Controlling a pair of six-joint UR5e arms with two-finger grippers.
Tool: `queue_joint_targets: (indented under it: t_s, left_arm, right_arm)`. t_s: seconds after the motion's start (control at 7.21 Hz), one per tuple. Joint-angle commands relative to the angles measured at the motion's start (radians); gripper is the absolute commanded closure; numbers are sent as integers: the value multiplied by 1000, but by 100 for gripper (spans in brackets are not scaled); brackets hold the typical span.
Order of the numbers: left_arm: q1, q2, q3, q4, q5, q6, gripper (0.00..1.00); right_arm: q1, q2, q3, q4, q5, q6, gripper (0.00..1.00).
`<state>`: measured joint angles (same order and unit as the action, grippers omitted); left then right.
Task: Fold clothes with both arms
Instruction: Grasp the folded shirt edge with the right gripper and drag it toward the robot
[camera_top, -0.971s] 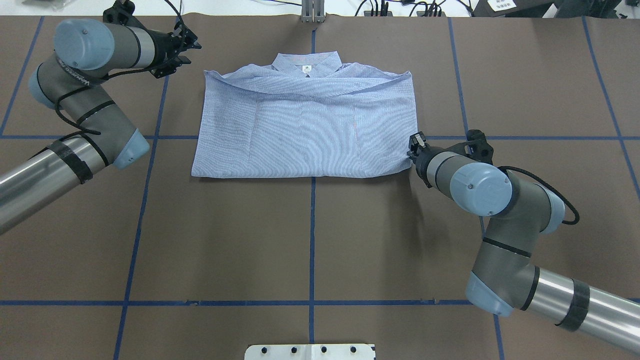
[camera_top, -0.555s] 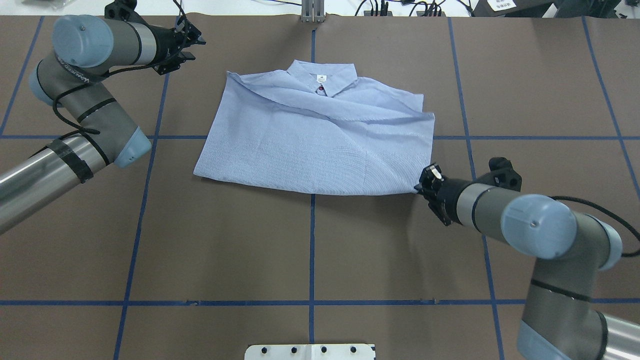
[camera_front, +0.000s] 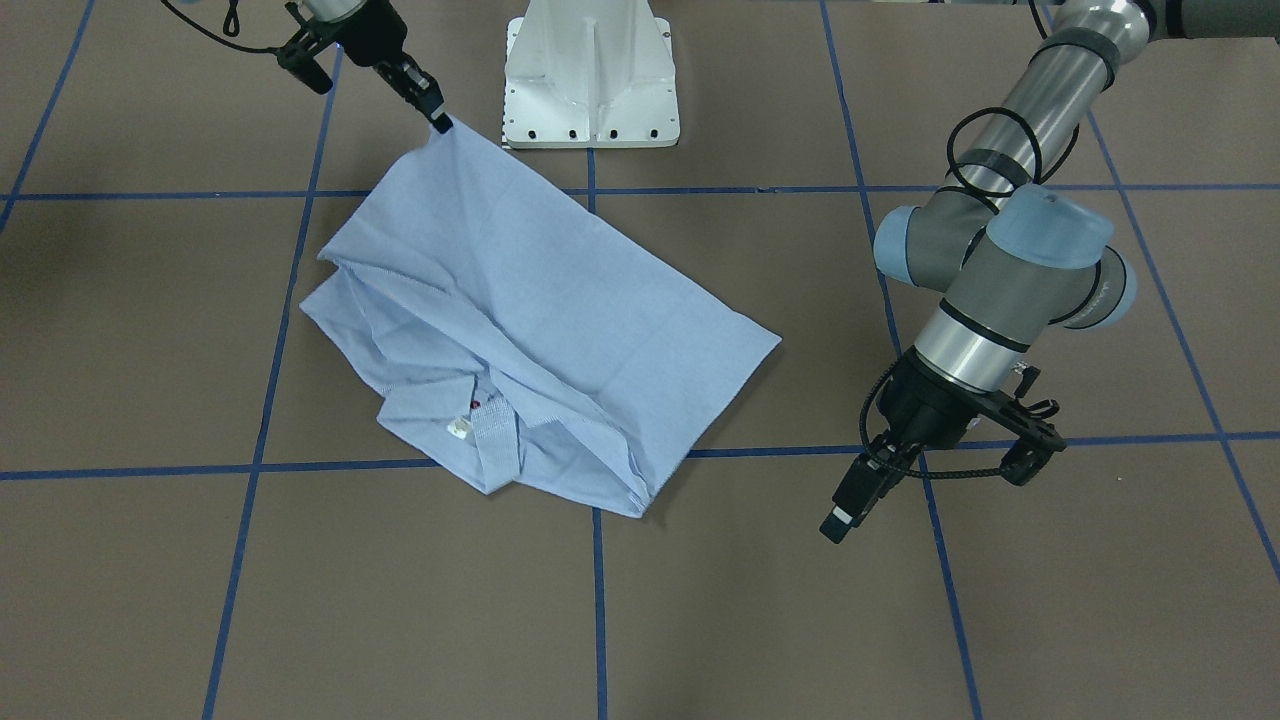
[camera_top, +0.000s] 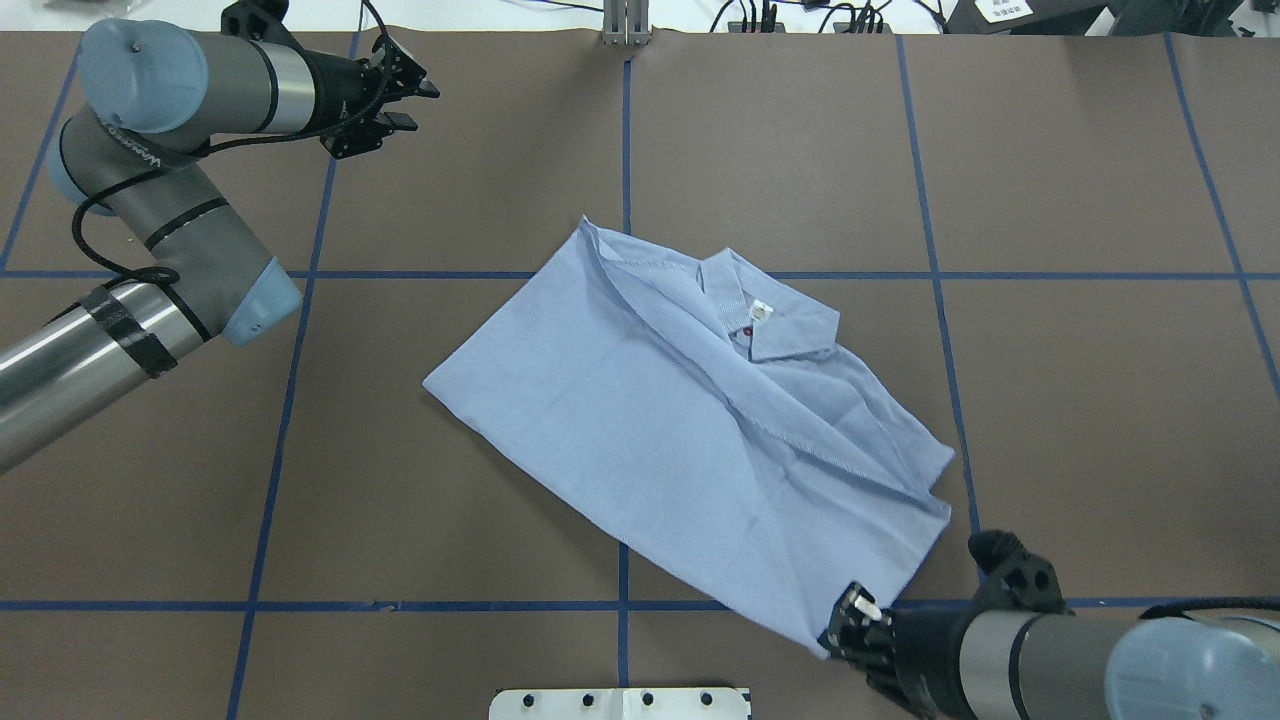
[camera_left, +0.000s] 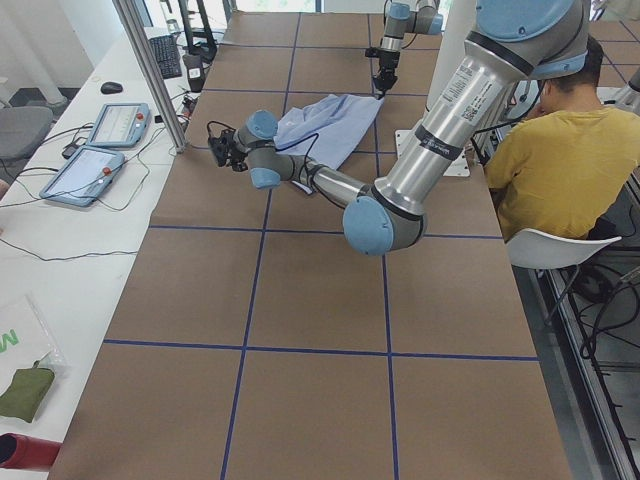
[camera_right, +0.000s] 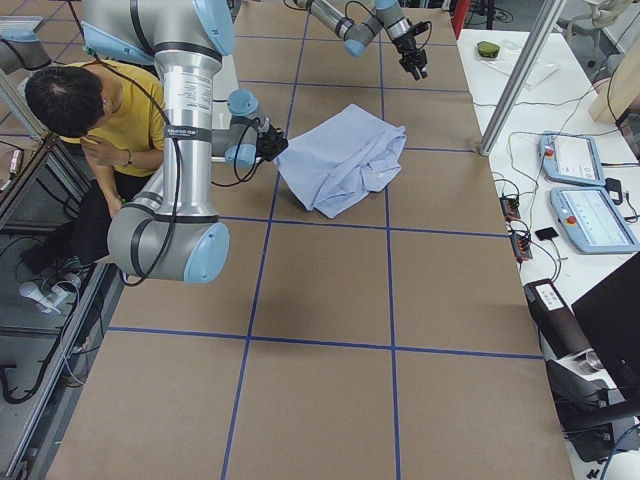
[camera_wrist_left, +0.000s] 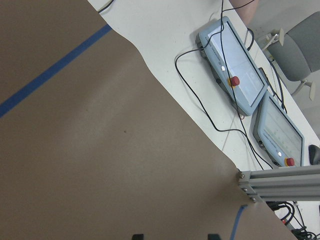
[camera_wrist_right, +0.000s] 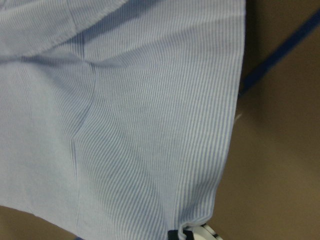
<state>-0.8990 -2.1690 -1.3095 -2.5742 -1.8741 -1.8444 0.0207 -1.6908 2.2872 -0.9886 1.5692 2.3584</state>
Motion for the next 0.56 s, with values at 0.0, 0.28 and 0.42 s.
queue_joint_targets:
  t_s: [0.0, 0.28, 0.42]
  left_arm:
    - [3, 84, -118, 28, -68, -9, 43]
    - [99, 246, -306, 74, -50, -103, 35]
    - [162, 315, -365, 75, 2, -107, 23]
  right_arm:
    - [-59, -50, 76, 4, 118, -1, 3]
    - [73, -40, 87, 5, 126, -2, 0]
    - [193, -6, 86, 5, 132, -4, 0]
